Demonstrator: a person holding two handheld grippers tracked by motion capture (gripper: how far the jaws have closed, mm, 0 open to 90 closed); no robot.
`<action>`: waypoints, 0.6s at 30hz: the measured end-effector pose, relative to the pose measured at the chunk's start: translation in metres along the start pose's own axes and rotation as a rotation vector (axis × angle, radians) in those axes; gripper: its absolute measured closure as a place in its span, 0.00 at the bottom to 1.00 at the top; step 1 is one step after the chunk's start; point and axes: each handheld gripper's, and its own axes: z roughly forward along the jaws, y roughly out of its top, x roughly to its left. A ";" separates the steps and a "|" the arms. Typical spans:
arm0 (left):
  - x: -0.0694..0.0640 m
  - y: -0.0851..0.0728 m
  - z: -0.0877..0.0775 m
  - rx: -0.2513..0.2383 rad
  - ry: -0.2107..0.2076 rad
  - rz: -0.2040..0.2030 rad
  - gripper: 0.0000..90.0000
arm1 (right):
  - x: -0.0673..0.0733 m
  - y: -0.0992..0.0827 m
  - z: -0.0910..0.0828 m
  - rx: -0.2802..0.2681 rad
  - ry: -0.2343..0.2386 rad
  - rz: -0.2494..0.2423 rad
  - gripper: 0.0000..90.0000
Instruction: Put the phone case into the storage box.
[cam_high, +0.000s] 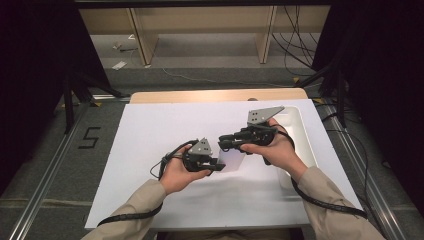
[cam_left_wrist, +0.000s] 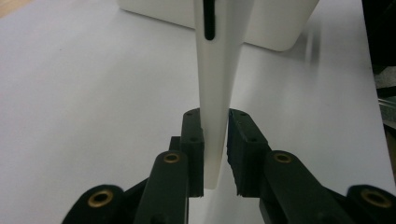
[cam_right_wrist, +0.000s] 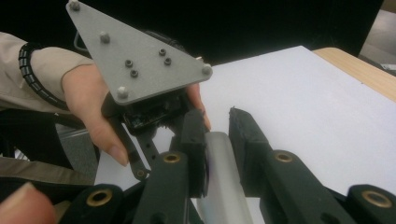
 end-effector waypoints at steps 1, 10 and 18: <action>0.000 0.000 0.000 -0.005 -0.008 -0.006 0.86 | 0.000 0.000 -0.001 -0.001 0.002 -0.005 0.85; 0.000 0.001 -0.005 -0.024 0.004 -0.039 0.90 | 0.000 0.003 -0.005 -0.014 -0.076 -0.066 0.50; 0.005 -0.001 -0.008 -0.033 0.079 -0.093 0.90 | -0.004 0.001 -0.007 -0.095 -0.155 0.004 0.32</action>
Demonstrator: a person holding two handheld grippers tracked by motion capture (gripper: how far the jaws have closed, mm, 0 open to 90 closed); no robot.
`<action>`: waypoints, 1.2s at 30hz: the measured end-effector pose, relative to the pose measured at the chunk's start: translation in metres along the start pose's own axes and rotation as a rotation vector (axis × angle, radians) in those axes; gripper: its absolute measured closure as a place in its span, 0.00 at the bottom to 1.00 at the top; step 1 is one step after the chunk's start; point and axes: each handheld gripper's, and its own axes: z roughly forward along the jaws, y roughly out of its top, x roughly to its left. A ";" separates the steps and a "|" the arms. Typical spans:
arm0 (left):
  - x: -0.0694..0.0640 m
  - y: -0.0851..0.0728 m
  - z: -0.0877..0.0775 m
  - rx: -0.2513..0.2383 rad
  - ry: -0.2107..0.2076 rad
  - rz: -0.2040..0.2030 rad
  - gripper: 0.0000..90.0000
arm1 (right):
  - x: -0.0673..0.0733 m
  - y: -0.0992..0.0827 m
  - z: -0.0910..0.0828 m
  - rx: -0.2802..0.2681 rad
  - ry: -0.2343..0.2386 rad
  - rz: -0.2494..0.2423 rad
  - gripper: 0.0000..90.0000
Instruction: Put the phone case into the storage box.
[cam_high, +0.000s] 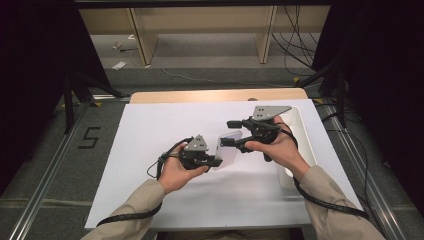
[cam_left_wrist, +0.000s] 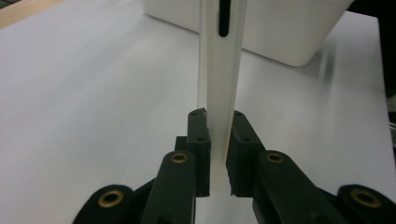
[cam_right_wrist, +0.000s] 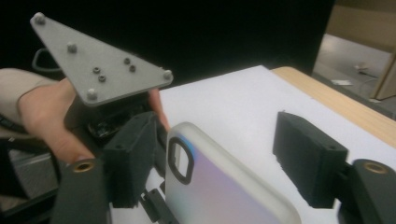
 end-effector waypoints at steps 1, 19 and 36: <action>0.001 0.000 0.000 -0.002 0.011 -0.007 0.90 | 0.000 0.000 0.000 -0.010 -0.015 0.005 0.31; 0.008 -0.002 -0.006 -0.060 0.140 -0.104 0.90 | -0.008 -0.010 -0.006 -0.126 -0.251 0.120 0.17; 0.009 0.000 -0.008 -0.079 0.177 -0.136 0.90 | -0.001 -0.016 0.009 -0.098 -0.260 0.133 0.03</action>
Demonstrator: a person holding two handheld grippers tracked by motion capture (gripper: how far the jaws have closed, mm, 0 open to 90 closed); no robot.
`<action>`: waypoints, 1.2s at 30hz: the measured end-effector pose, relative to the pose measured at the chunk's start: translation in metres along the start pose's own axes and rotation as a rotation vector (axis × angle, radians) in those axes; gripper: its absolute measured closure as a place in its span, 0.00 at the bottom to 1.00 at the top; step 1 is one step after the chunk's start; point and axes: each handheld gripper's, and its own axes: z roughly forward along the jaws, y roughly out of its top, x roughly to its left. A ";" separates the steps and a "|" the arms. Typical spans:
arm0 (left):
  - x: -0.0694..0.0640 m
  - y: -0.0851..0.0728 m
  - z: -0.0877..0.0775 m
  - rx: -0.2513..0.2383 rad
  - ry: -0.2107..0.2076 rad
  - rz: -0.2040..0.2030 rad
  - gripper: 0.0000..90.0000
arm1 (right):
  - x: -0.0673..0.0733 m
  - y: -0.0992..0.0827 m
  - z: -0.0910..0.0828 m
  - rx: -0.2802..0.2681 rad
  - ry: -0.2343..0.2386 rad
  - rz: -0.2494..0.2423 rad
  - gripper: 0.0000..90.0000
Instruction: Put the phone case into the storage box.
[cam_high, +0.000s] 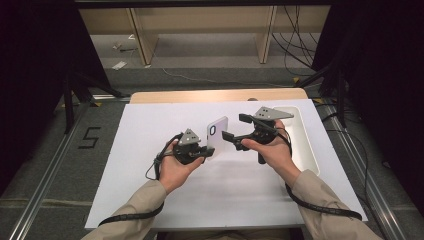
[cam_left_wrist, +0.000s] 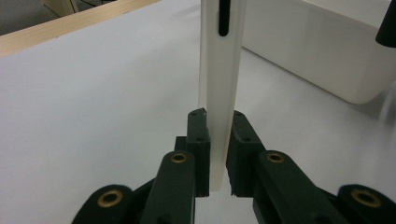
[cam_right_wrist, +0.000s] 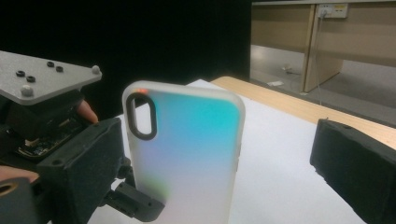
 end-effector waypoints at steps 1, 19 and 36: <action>0.000 0.000 0.000 -0.003 0.001 -0.003 0.90 | 0.001 0.000 0.001 -0.002 0.000 0.000 0.03; -0.010 0.004 0.007 -0.002 0.010 -0.020 0.90 | 0.010 -0.002 0.007 -0.040 -0.016 0.055 0.01; -0.020 0.007 0.015 0.006 0.000 -0.018 0.90 | 0.013 -0.007 0.014 -0.046 -0.049 0.079 0.06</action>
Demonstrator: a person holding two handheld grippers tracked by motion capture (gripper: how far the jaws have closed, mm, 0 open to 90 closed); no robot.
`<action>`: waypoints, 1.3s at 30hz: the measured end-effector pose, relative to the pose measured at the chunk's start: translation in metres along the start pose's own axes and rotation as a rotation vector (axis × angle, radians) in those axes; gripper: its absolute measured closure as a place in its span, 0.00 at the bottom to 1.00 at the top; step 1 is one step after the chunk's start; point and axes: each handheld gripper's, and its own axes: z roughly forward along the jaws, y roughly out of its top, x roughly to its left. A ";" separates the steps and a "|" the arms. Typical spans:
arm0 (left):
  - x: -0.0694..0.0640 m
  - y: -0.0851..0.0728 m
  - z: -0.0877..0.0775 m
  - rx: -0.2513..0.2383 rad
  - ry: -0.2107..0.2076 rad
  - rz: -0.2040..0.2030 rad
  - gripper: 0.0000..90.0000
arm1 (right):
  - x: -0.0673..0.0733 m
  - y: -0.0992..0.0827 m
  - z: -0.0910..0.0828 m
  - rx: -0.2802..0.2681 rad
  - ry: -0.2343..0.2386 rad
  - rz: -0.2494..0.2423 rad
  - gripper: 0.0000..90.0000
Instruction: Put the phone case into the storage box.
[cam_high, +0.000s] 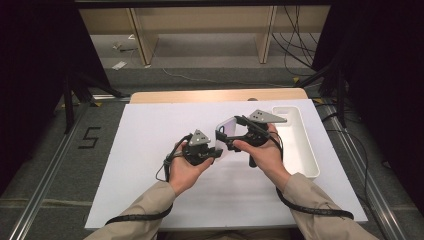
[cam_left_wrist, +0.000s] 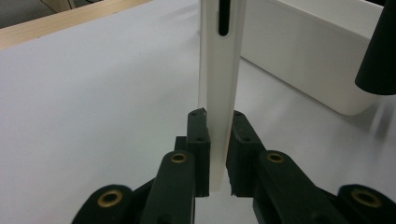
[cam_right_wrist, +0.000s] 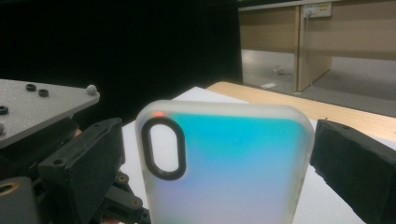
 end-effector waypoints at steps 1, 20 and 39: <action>-0.001 0.000 0.000 0.000 -0.001 0.000 0.90 | 0.000 0.000 0.000 -0.002 -0.002 -0.001 0.07; -0.004 0.001 0.002 0.008 -0.007 0.022 0.90 | 0.001 -0.003 -0.002 -0.002 -0.026 0.009 0.20; -0.005 0.001 0.001 -0.010 -0.013 0.035 0.89 | 0.006 -0.002 -0.005 -0.016 -0.059 -0.011 0.21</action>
